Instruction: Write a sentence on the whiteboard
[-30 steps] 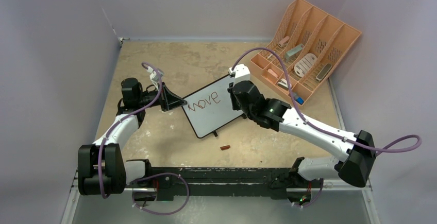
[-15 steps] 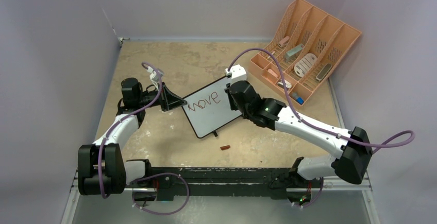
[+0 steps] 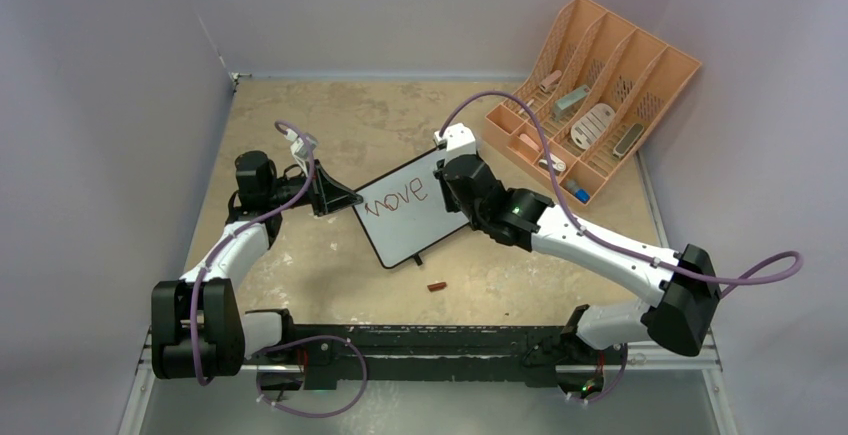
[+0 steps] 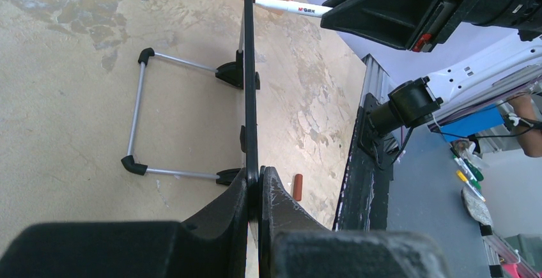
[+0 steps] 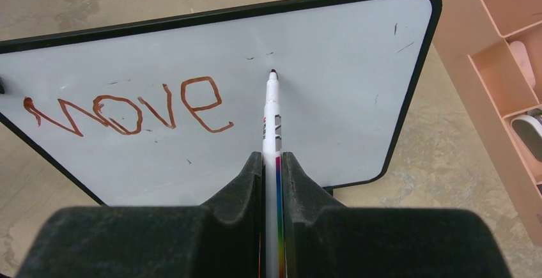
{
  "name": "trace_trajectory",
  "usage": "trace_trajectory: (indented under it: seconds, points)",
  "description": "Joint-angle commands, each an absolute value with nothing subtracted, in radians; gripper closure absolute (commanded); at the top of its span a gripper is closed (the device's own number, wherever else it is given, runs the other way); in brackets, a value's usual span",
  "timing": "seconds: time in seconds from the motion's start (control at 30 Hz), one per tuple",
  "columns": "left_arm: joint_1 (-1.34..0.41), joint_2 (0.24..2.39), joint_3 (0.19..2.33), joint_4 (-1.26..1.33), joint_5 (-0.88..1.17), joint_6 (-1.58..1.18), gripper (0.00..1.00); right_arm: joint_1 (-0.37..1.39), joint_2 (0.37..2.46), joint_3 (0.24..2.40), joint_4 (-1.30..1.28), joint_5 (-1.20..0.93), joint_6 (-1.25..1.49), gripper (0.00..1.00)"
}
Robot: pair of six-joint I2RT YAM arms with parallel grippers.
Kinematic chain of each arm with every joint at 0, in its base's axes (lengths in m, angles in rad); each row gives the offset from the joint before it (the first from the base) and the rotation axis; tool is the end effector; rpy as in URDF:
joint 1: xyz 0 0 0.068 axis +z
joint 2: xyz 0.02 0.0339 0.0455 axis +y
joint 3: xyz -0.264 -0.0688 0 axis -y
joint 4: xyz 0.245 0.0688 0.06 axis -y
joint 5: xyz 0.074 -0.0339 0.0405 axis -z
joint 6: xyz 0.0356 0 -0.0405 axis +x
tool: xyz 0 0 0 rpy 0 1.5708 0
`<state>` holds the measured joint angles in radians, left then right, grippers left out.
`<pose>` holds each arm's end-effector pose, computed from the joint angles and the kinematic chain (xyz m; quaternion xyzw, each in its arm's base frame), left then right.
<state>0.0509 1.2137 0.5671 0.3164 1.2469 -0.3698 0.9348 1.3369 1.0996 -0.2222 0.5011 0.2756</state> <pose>0.2415 -0.0215 0.2335 0.1940 0.7169 -0.5440 0.3905 0.1951 0.2355 0.3244 -0.1426 0.8211 0.1175 0.5401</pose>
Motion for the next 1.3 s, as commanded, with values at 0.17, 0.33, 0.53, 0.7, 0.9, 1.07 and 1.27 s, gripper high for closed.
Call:
trace_trajectory:
  seconds: [0.17, 0.33, 0.53, 0.7, 0.9, 1.07, 1.27]
  points:
    - [0.041, 1.224, 0.595, 0.316, 1.270, -0.322, 1.00, 0.930, 1.332, 1.149, -0.190, 0.456, 0.254, 1.00]
    - [0.041, 1.226, 0.596, 0.315, 1.268, -0.322, 1.00, 0.930, 1.323, 1.135, -0.228, 0.437, 0.268, 1.00]
    - [0.041, 1.225, 0.597, 0.314, 1.267, -0.322, 1.00, 0.930, 1.313, 1.100, -0.275, 0.433, 0.296, 1.00]
    - [0.041, 1.224, 0.597, 0.312, 1.267, -0.321, 1.00, 0.930, 1.316, 1.073, -0.299, 0.420, 0.319, 1.00]
    - [0.041, 1.224, 0.597, 0.310, 1.265, -0.319, 1.00, 0.931, 1.313, 1.042, -0.313, 0.396, 0.343, 1.00]
    - [0.041, 1.224, 0.597, 0.310, 1.264, -0.319, 1.00, 0.930, 1.301, 1.035, -0.321, 0.400, 0.353, 1.00]
    - [0.041, 1.226, 0.597, 0.308, 1.263, -0.318, 1.00, 0.930, 1.268, 1.073, -0.323, 0.407, 0.352, 1.00]
